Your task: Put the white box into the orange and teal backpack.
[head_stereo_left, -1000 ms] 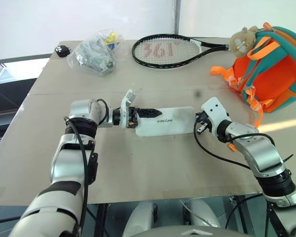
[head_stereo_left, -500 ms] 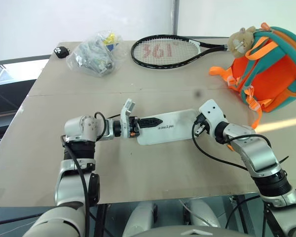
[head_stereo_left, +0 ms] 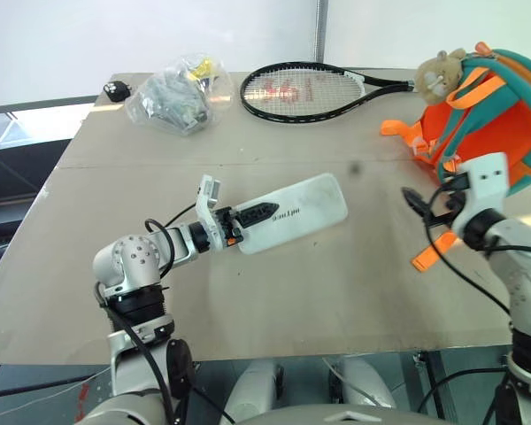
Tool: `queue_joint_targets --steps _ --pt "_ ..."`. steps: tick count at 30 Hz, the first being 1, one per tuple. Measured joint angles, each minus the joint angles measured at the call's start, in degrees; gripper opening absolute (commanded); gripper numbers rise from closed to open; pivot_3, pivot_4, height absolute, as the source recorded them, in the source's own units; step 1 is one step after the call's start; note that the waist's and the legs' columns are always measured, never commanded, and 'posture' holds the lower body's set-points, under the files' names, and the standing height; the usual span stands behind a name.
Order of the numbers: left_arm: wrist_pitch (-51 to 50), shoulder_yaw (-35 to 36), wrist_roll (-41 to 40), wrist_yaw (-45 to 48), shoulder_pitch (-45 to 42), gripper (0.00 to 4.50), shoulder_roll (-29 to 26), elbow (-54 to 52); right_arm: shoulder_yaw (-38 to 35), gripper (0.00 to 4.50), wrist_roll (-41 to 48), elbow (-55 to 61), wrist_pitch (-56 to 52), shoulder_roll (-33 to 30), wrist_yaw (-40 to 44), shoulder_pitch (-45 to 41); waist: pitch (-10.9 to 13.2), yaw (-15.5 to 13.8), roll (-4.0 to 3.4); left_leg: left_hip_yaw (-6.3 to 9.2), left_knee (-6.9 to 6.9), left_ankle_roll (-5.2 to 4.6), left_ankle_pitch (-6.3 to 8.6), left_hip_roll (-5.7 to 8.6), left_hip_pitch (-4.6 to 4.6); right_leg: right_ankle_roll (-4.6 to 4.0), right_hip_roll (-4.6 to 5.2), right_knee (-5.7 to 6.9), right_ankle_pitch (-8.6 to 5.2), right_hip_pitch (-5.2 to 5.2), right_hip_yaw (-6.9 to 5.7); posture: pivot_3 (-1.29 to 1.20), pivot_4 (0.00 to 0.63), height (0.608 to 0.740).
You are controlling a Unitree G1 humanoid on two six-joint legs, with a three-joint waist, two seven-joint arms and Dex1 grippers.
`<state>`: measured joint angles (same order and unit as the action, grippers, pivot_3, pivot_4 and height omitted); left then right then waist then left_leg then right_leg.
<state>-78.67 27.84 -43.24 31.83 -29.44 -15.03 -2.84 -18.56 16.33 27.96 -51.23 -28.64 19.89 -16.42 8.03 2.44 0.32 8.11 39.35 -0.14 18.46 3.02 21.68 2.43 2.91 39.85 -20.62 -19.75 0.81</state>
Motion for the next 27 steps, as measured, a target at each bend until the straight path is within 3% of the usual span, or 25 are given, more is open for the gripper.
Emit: queue_joint_targets --steps 10,13,19,21,22,27 --pt "5.7 1.7 -3.4 -6.7 3.3 3.43 3.8 -6.2 3.2 4.50 -2.8 -19.7 7.7 1.8 -4.9 -16.6 0.0 0.0 0.00 -0.31 0.03 0.00 0.00 -0.13 0.00 0.00 -0.10 0.08 0.00 0.01 0.18 0.00 0.150 0.740" --pt "8.8 1.7 -4.5 -7.9 4.1 3.43 4.9 -8.2 4.3 4.50 -6.8 -35.9 15.1 3.6 -10.5 -26.0 0.0 0.1 0.00 -0.45 0.03 0.00 0.00 -0.13 -0.02 0.01 -0.08 0.04 0.00 0.00 0.21 0.00 0.150 0.740" --pt "12.6 0.7 -5.7 -8.9 6.8 3.43 4.2 -10.7 4.7 4.50 -12.0 -57.2 28.7 3.8 -18.8 -36.8 0.0 0.1 0.00 -0.77 0.02 0.00 0.00 -0.19 0.12 0.00 -0.11 0.07 0.00 0.02 0.15 0.00 0.150 0.740" --pt "13.1 0.7 -6.5 -9.8 8.2 3.43 4.2 -11.5 4.5 3.67 -13.2 -64.8 32.9 3.6 -21.3 -39.7 0.0 0.1 0.00 -0.83 0.07 -0.01 0.00 -0.19 0.15 0.01 -0.11 0.06 0.00 0.02 0.14 0.00 0.150 0.740" --pt "13.3 0.6 -6.7 -10.3 8.6 3.43 4.2 -11.9 4.5 3.02 -13.6 -68.5 34.9 3.6 -22.0 -41.1 0.0 0.1 0.00 -0.83 0.06 -0.01 0.00 -0.19 0.15 0.01 -0.12 0.05 0.00 0.01 0.14 0.00 0.150 0.740" --pt "14.6 -0.5 -8.6 -12.1 9.8 3.43 4.2 -12.9 4.7 0.67 -13.8 -76.8 41.1 3.5 -21.7 -44.1 0.0 0.3 0.00 -0.99 0.07 -0.01 0.00 -0.30 0.14 0.01 -0.18 0.05 0.00 0.03 0.19 0.00 0.150 0.740"
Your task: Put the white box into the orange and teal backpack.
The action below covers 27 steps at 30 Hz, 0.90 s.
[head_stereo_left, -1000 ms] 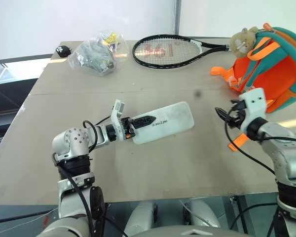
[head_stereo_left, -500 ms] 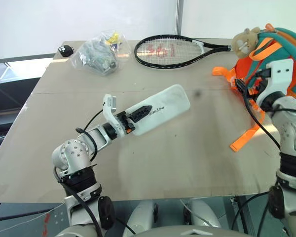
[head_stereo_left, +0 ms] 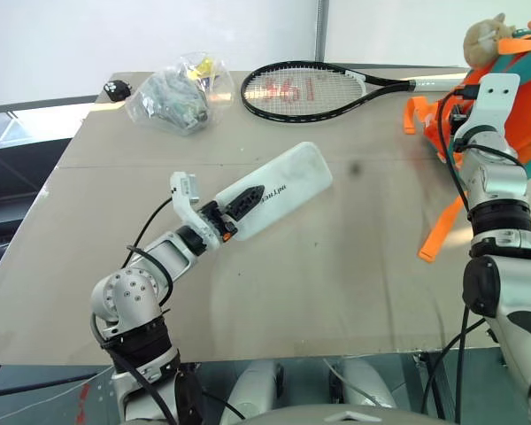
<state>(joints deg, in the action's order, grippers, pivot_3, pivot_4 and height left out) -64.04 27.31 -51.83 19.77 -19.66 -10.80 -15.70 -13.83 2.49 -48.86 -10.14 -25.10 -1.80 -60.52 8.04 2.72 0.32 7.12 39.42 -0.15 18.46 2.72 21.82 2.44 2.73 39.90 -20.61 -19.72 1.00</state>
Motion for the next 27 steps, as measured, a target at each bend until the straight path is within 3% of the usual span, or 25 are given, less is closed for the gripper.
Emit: queue_joint_targets --steps 2,5,9,13,15,20,27 --pt "0.7 -0.3 -0.3 -0.4 0.3 3.43 -0.1 -0.2 0.5 0.04 -0.1 -1.6 1.5 0.0 0.5 -0.6 0.0 0.1 0.00 -0.03 0.00 0.00 0.00 -0.03 -0.01 0.00 -0.02 0.00 0.00 0.00 0.02 0.00 0.150 0.740" --pt "1.6 -0.3 -0.9 -1.3 0.8 3.43 -0.1 -0.5 1.3 0.04 -0.2 -2.1 3.4 0.0 2.7 -0.6 0.0 0.3 0.00 -0.05 0.00 0.00 0.00 -0.03 -0.01 0.00 -0.03 0.00 0.00 0.00 0.02 0.00 0.150 0.740" --pt "3.7 -0.3 -1.9 -3.0 1.5 3.43 0.0 -0.5 2.9 0.04 1.2 -0.9 8.4 0.8 12.0 -0.3 0.0 1.2 0.00 -0.10 0.01 0.00 0.00 -0.08 0.00 0.00 -0.06 -0.03 0.00 0.01 0.02 0.00 0.150 0.740" --pt "6.6 -0.2 -2.2 -5.0 1.4 3.43 0.1 -0.4 5.4 0.04 7.1 11.6 8.5 4.2 26.0 4.8 0.0 1.6 0.00 -0.26 0.11 0.00 0.00 -0.45 0.00 0.00 -0.21 -0.04 0.00 0.07 0.14 0.00 0.150 0.740" --pt "8.8 0.0 -2.2 -6.2 1.0 3.43 0.1 0.6 7.8 0.04 11.5 20.2 5.6 6.6 32.9 8.5 0.0 1.6 -0.02 -0.35 0.18 0.00 0.00 -0.62 0.03 0.00 -0.31 -0.04 0.00 0.06 0.16 0.00 0.150 0.740" --pt "17.6 1.0 1.7 -8.8 -0.5 3.43 0.0 2.5 9.6 0.04 23.1 39.0 -6.5 6.1 43.2 13.2 0.0 1.0 -0.04 -0.11 0.16 0.01 0.00 -0.60 0.03 -0.01 -0.27 -0.06 0.01 0.00 -0.02 0.00 0.150 0.740" --pt "28.1 -1.0 7.6 -8.6 -2.2 3.43 -1.8 2.8 9.8 0.04 35.4 55.9 -21.9 -0.9 50.7 17.9 0.0 -0.1 -0.03 0.12 0.06 0.01 0.00 -0.40 0.02 -0.01 -0.08 -0.10 0.01 0.00 -0.16 0.00 0.150 0.740"
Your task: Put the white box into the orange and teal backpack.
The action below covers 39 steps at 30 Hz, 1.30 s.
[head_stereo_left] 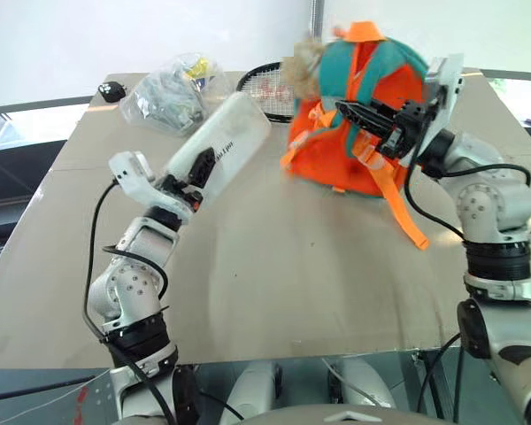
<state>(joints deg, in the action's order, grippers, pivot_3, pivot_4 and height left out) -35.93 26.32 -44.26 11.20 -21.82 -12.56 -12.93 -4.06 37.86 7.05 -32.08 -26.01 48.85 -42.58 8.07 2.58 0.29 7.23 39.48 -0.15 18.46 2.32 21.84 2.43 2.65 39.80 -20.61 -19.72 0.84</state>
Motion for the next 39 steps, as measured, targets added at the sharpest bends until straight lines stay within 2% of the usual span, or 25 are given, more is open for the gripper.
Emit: queue_joint_targets --steps 6,11,12,13,16,19,25,32,39 --pt "0.3 -0.3 -0.4 0.3 1.5 3.43 -2.5 -1.7 0.6 0.04 1.4 4.6 -2.9 -6.3 3.3 7.5 0.0 -0.4 0.07 0.04 -0.03 0.00 0.00 0.04 0.02 0.00 0.03 -0.01 0.00 0.01 -0.03 0.00 0.150 0.740" --pt "-4.9 0.5 -7.8 5.9 4.4 3.43 -10.8 -4.8 -3.4 0.04 4.1 5.4 -3.7 -10.1 5.4 11.0 0.1 -0.3 0.09 0.06 -0.11 0.00 0.00 0.03 -0.03 0.00 0.03 -0.08 0.00 -0.03 -0.02 0.00 0.150 0.740" --pt "-8.0 0.8 -11.3 9.0 5.3 3.43 -16.0 -5.6 -4.4 0.04 4.2 5.4 -2.8 -11.4 6.3 10.9 0.1 -0.2 0.17 0.11 -0.15 0.00 0.00 0.01 -0.04 -0.01 0.01 -0.11 -0.01 -0.05 -0.03 0.00 0.150 0.740" --pt "-9.3 1.3 -12.8 10.3 5.2 3.43 -18.0 -6.0 -5.2 0.04 4.2 5.4 -2.6 -11.9 6.8 10.9 0.1 -0.2 0.14 0.12 -0.18 0.00 0.00 0.02 -0.05 -0.01 0.03 -0.12 -0.01 -0.05 -0.04 0.00 0.150 0.740" --pt "-12.0 2.3 -17.5 13.5 3.5 3.43 -23.1 -6.7 -5.8 0.04 4.2 5.3 -2.1 -11.9 7.3 10.9 0.1 -0.4 0.14 0.15 -0.19 0.00 0.00 0.04 -0.10 -0.01 0.05 -0.24 -0.01 -0.03 -0.07 0.00 0.150 0.740" --pt "-13.4 1.4 -18.5 14.0 2.0 3.43 -25.2 -6.6 -5.8 0.04 4.3 5.3 -2.1 -12.0 8.0 10.9 0.1 -0.4 0.16 0.19 -0.19 0.00 0.00 0.06 -0.05 -0.01 0.06 -0.29 -0.01 -0.02 -0.11 0.00 0.150 0.740" --pt "-15.0 -5.1 -16.8 10.2 -3.3 3.43 -25.2 -6.8 -6.0 0.04 6.3 5.6 -2.3 -11.9 8.7 11.0 0.1 -0.5 0.16 0.20 -0.17 -0.01 0.00 0.12 -0.02 -0.01 0.10 -0.34 -0.01 0.02 -0.13 0.00 0.150 0.740" --pt "-19.9 -14.4 -12.5 -0.5 -11.8 3.43 -20.4 -6.2 -6.2 0.04 9.9 9.8 -3.5 -12.1 9.4 13.9 0.2 -0.5 0.20 0.20 -0.10 -0.01 0.00 0.15 0.05 -0.01 0.08 -0.03 0.00 0.04 -0.13 0.00 0.150 0.740" --pt "-21.3 -23.7 -5.3 2.3 -19.5 3.43 -20.7 -6.0 -5.7 0.04 11.0 11.8 -4.0 -11.7 8.3 14.7 0.2 -0.7 0.20 0.21 -0.11 -0.01 0.00 0.18 0.05 -0.01 0.07 -0.04 -0.01 0.05 -0.15 0.00 0.150 0.740"
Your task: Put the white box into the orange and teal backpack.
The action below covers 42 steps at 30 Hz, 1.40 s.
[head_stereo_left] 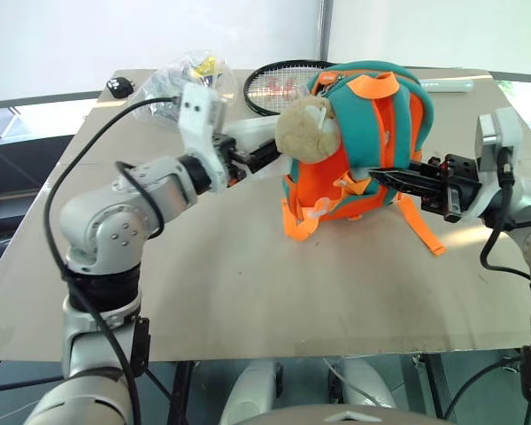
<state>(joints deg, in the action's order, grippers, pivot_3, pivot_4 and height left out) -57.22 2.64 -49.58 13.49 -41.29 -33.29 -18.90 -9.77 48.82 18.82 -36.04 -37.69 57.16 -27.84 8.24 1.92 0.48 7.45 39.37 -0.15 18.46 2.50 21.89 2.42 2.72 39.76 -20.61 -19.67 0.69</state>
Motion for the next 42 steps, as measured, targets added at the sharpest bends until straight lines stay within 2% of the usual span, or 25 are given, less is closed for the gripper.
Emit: queue_joint_targets --steps 6,13,16,21,26,27,29,35,42 --pt "5.1 -9.7 9.1 8.5 -5.5 3.43 3.7 3.5 0.3 0.04 -1.3 0.4 1.6 2.4 -1.5 0.0 0.0 -0.2 0.00 0.01 0.01 0.00 0.00 0.06 0.04 0.00 0.01 0.00 0.00 0.00 -0.04 0.00 0.150 0.740" --pt "12.4 -15.9 19.2 16.4 -8.5 3.43 7.4 10.7 0.2 0.04 -2.4 0.4 2.6 3.6 -2.7 1.9 0.0 -0.5 0.01 0.05 0.04 0.00 0.00 0.09 0.02 0.00 0.00 0.00 0.00 0.03 -0.08 0.00 0.150 0.740" --pt "19.4 -19.6 25.6 21.3 -10.0 3.43 8.5 14.8 -0.5 0.04 -2.6 0.7 3.0 3.5 -3.2 4.5 0.0 -1.5 0.02 0.13 0.06 0.00 0.00 0.13 -0.02 0.00 0.01 -0.06 0.00 0.06 -0.14 0.00 0.150 0.740" --pt "27.2 -21.5 32.0 26.2 -11.8 3.43 12.7 21.2 -2.8 0.04 -3.0 2.4 4.1 3.1 -4.3 9.1 0.0 -2.6 0.02 0.23 0.10 -0.01 -0.01 0.26 -0.03 0.00 0.05 -0.11 0.00 0.09 -0.15 0.00 0.150 0.740" --pt "24.3 -19.0 31.1 29.9 -12.0 3.42 15.7 23.5 -3.6 0.00 -3.3 3.9 5.1 3.1 -5.5 11.7 0.0 -2.7 0.03 0.30 0.14 -0.02 -0.01 0.29 -0.02 0.00 0.05 -0.02 0.00 0.10 -0.15 0.00 0.150 0.740" --pt "23.1 -18.4 30.5 30.5 -12.2 3.92 15.8 23.6 -3.6 0.00 -3.3 4.0 5.1 3.1 -5.8 11.8 0.0 -2.7 0.03 0.30 0.14 -0.02 -0.01 0.29 -0.02 0.00 0.04 -0.02 0.00 0.10 -0.15 0.00 0.150 0.740" --pt "20.8 -16.7 28.9 31.7 -12.3 4.45 15.4 23.6 -3.6 0.00 -3.3 4.0 5.1 3.2 -6.1 11.9 0.0 -2.6 0.03 0.30 0.13 -0.02 -0.01 0.29 -0.02 0.00 0.03 0.00 0.00 0.10 -0.15 0.00 0.150 0.740" --pt "11.9 -7.0 20.4 35.3 -8.5 4.48 10.3 20.7 -3.9 0.00 -3.5 2.9 5.2 3.2 -7.8 11.8 0.0 -1.0 0.02 0.29 0.08 -0.01 -0.01 0.21 0.00 0.00 0.03 0.03 0.00 0.08 -0.12 0.00 0.150 0.740" --pt "10.7 -5.1 18.4 35.2 -4.1 4.48 7.8 12.7 -4.9 0.00 -2.6 2.3 5.2 3.2 -8.8 11.7 0.0 -1.1 0.02 0.29 0.08 -0.01 -0.01 0.21 0.00 0.00 0.04 0.02 0.00 0.09 -0.11 0.00 0.150 0.740"
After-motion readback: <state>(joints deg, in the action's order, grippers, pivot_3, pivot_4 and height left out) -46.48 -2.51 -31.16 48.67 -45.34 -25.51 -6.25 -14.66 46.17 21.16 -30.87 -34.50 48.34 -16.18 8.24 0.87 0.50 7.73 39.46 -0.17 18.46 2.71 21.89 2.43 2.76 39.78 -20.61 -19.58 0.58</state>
